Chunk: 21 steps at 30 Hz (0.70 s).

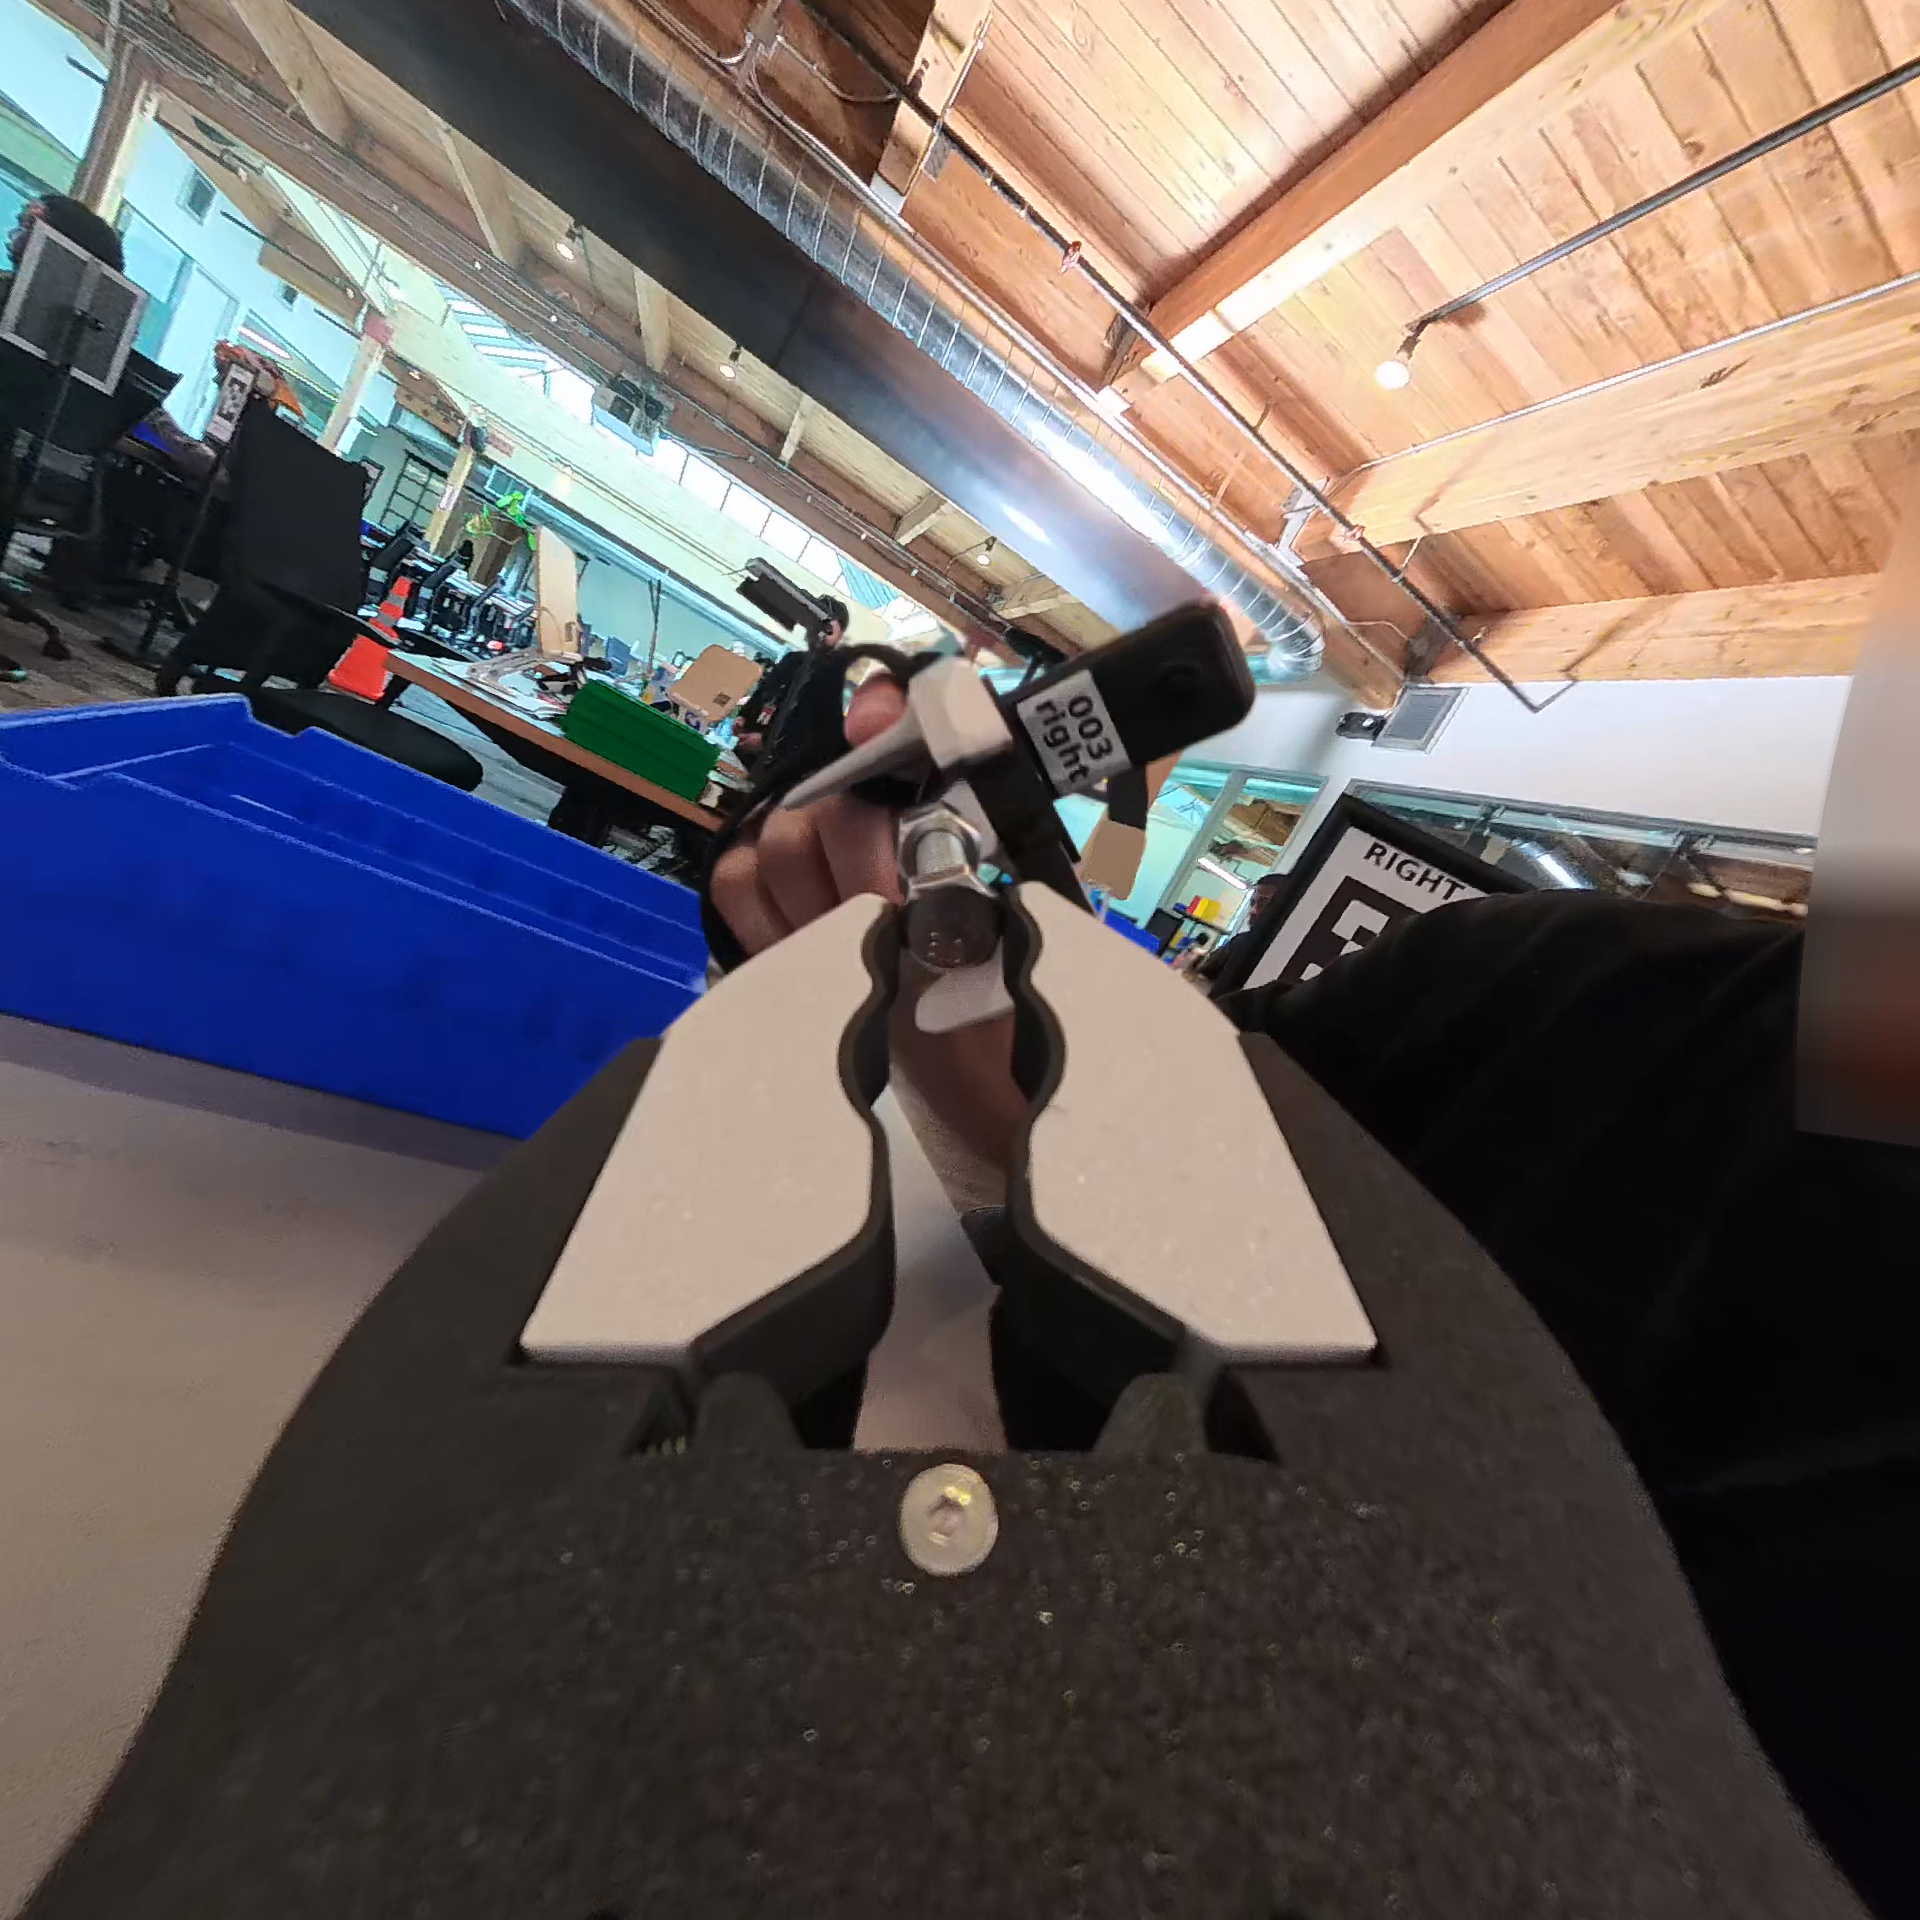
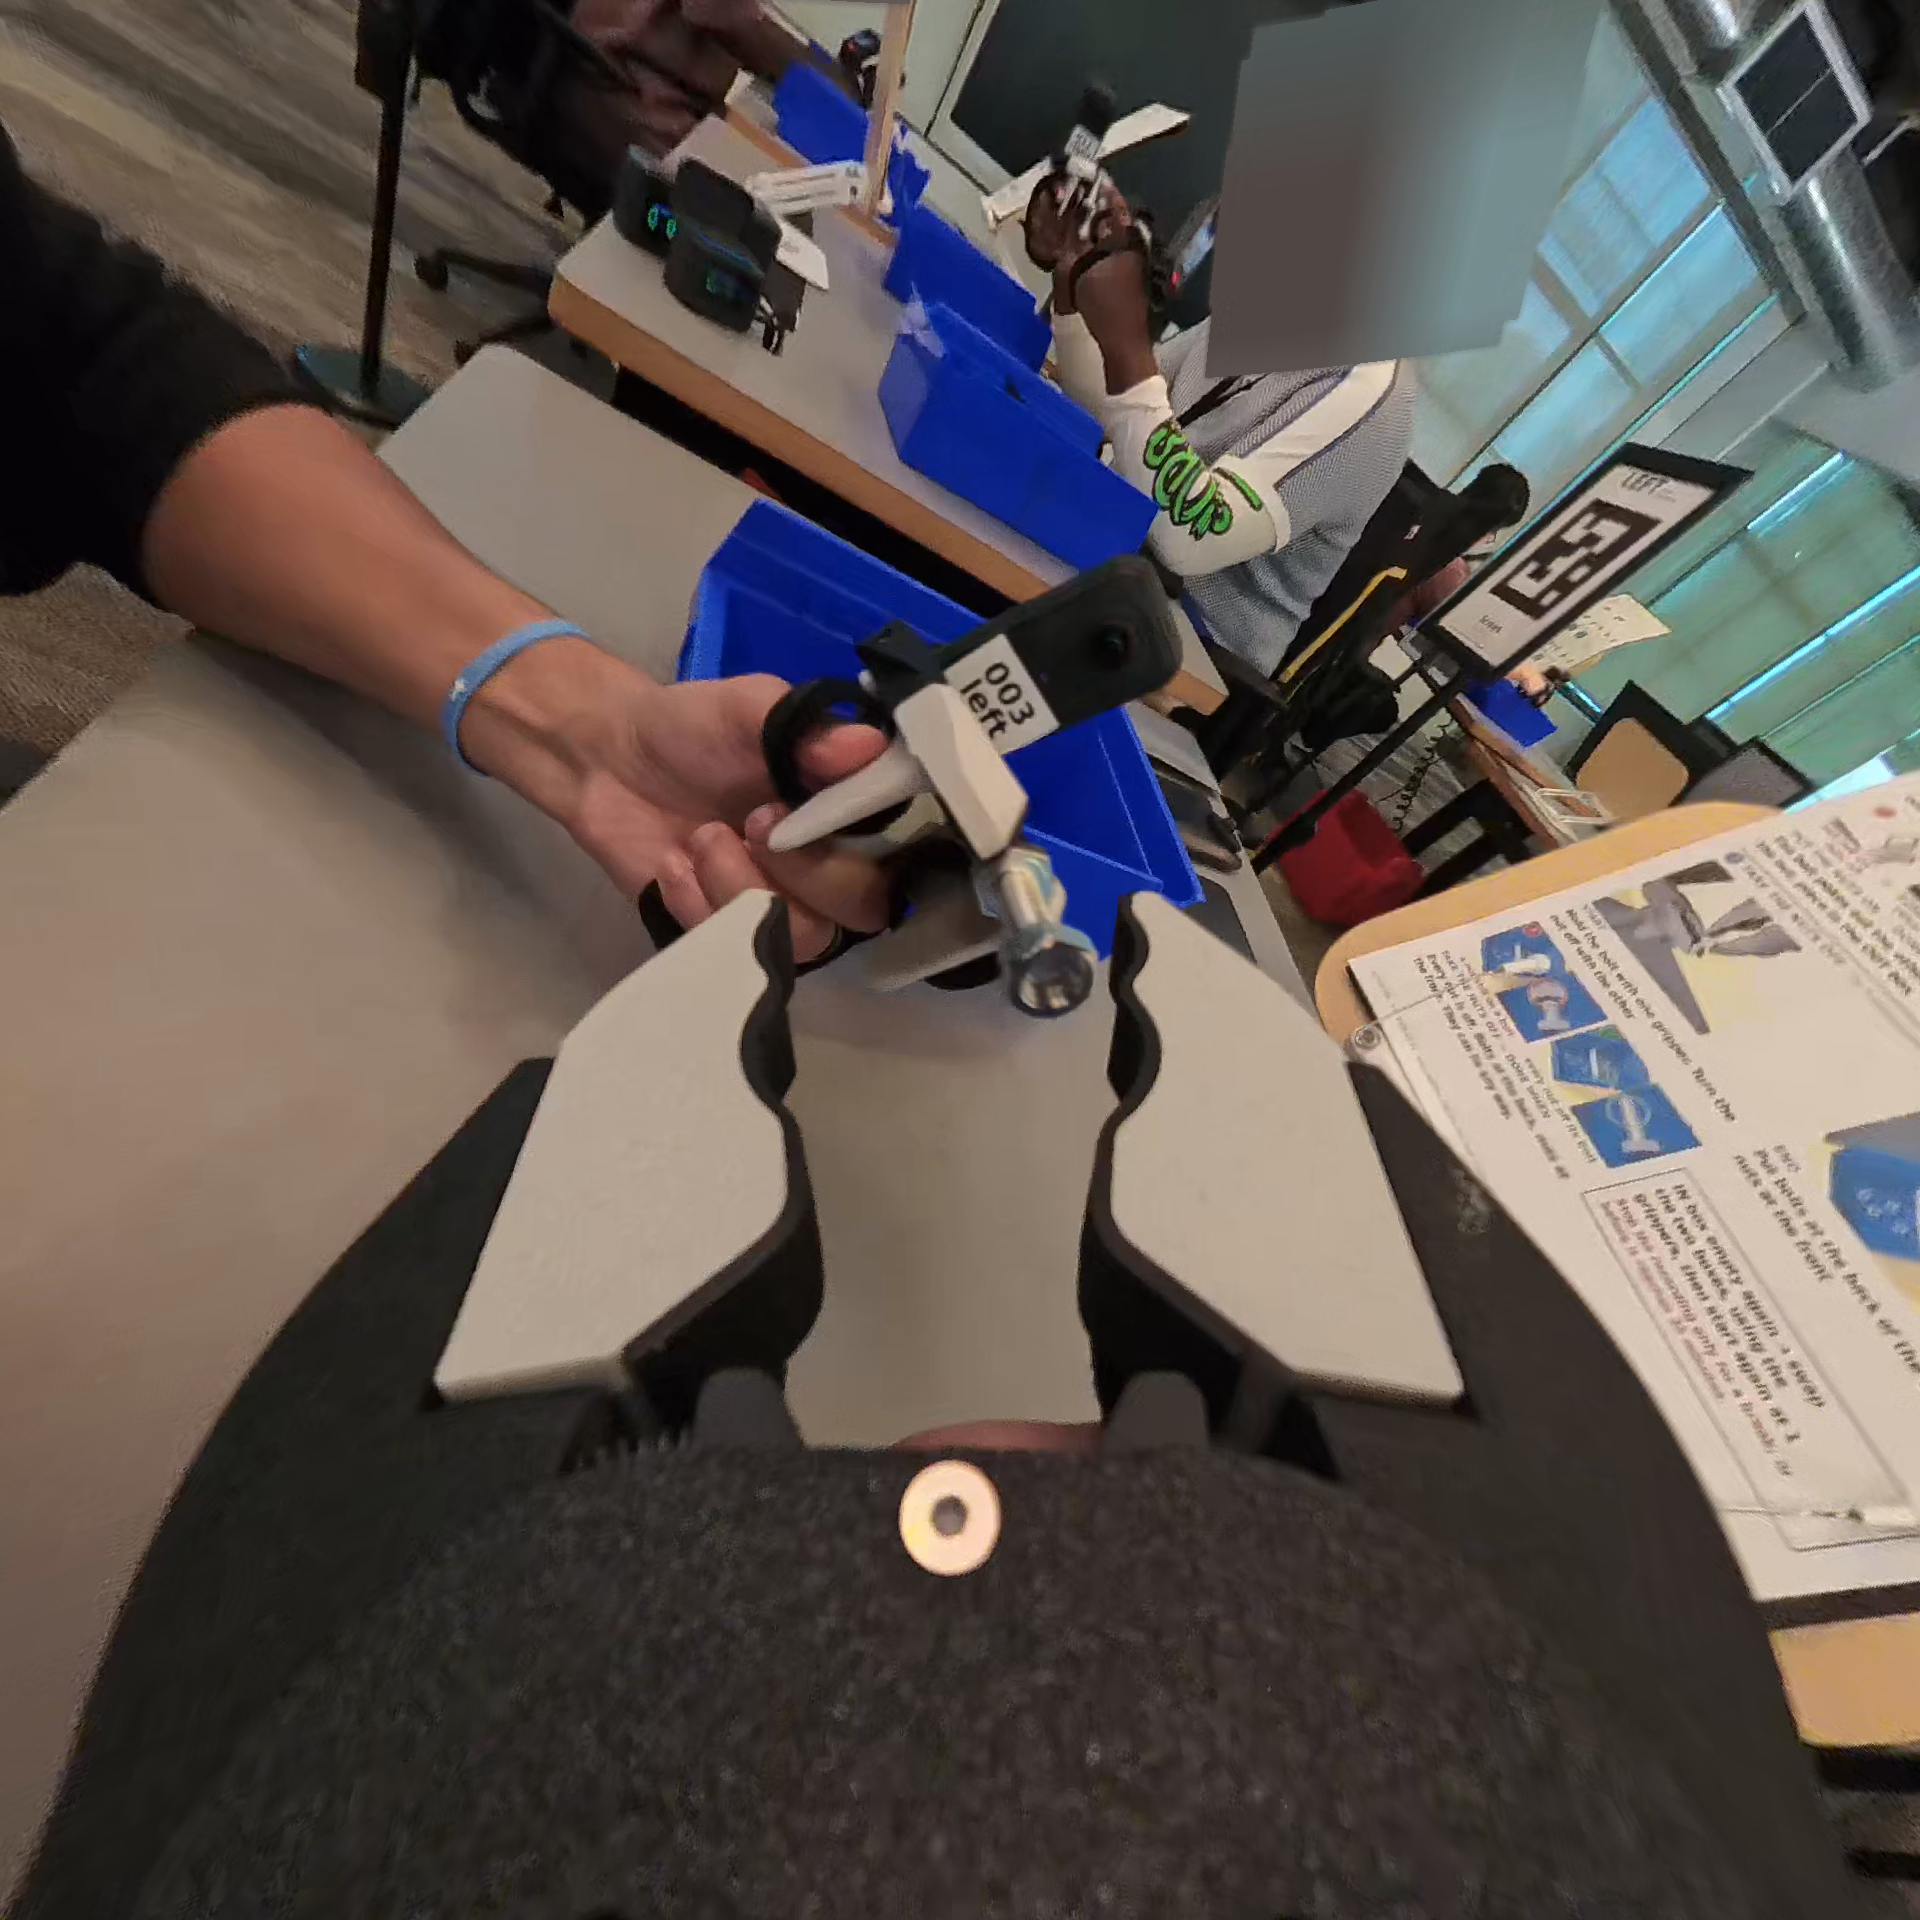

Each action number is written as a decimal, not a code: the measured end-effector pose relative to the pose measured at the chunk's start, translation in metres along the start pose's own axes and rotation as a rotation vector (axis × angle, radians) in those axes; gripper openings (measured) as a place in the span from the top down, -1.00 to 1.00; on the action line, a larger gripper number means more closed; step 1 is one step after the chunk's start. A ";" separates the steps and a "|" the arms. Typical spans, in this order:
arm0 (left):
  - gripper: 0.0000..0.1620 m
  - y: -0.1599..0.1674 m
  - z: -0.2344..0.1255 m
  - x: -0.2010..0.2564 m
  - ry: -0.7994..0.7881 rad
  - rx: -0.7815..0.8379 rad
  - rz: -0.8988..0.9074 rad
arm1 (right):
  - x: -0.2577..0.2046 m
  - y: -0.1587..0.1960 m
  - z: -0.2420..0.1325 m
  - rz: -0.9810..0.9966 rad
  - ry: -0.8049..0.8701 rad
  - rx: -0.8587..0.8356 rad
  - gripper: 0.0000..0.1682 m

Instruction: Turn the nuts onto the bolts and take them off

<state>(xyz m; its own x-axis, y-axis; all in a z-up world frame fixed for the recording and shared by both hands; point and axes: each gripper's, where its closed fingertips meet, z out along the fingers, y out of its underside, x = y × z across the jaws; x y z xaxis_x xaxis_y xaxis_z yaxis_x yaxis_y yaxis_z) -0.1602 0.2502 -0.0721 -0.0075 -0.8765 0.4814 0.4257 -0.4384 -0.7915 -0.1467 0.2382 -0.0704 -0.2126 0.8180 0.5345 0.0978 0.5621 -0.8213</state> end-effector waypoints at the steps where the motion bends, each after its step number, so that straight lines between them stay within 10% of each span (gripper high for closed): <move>1: 0.78 -0.001 0.000 0.000 0.005 0.009 -0.008 | -0.003 0.002 0.003 -0.025 0.003 -0.021 0.31; 21: 0.78 0.000 0.002 0.007 0.050 0.023 -0.029 | 0.005 0.037 0.003 0.067 0.033 -0.091 0.33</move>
<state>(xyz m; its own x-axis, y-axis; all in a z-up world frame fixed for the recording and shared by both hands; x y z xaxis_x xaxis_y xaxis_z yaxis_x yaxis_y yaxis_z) -0.1580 0.2446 -0.0684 -0.0646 -0.8727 0.4840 0.4455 -0.4592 -0.7685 -0.1471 0.2631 -0.0985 -0.1711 0.8567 0.4866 0.1992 0.5138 -0.8345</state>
